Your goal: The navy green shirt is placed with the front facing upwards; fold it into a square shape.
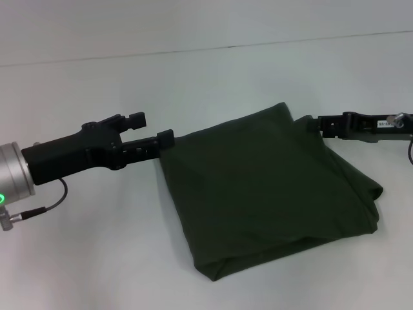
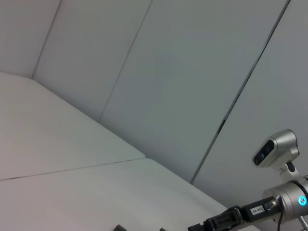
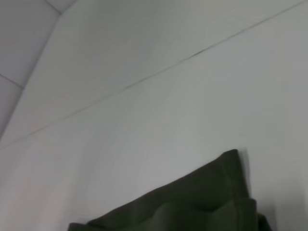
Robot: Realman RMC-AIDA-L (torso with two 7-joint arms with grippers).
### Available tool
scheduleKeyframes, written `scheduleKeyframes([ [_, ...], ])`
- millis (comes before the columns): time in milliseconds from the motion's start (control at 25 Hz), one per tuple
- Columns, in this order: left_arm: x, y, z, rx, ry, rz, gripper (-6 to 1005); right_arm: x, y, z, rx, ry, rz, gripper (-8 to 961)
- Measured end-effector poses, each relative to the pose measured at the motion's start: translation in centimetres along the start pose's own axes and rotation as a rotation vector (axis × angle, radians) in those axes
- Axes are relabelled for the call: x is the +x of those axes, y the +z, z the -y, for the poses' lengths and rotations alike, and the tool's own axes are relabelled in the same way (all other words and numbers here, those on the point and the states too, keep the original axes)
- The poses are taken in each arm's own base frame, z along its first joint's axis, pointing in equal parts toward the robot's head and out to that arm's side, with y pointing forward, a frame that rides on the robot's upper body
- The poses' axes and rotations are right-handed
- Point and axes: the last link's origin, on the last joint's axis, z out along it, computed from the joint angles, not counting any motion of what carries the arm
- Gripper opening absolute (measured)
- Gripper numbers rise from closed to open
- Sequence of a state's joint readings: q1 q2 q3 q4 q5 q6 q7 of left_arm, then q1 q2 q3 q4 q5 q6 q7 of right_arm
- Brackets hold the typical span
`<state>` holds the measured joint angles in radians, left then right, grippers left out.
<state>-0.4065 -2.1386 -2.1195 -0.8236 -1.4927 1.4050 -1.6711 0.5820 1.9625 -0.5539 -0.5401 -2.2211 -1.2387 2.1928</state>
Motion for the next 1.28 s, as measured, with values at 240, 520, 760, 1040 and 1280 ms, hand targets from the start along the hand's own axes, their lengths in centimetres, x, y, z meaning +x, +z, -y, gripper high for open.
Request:
scheduleKeyframes([
  [240, 0.1, 0.1, 0.1, 0.001, 0.005, 0.004, 962, -0.4, 0.3, 0.1, 0.022, 0.004, 0.019, 610],
  [520, 0.2, 0.4, 0.0, -0.004, 0.01, 0.011, 962, -0.6, 1.5, -0.2, 0.047, -0.003, 0.04, 594],
  [760, 0.1, 0.4, 0.0, -0.005, 0.012, 0.014, 961, -0.2, 2.9, -0.4, 0.071, 0.009, 0.037, 457],
  [1040, 0.1, 0.2, 0.1, 0.0, 0.008, 0.015, 961, -0.2, 3.3, -0.5, 0.074, 0.016, 0.046, 283],
  [1280, -0.1, 0.2, 0.2, 0.007, 0.002, 0.016, 961, -0.7, 3.1, -0.3, 0.091, 0.02, 0.075, 153],
])
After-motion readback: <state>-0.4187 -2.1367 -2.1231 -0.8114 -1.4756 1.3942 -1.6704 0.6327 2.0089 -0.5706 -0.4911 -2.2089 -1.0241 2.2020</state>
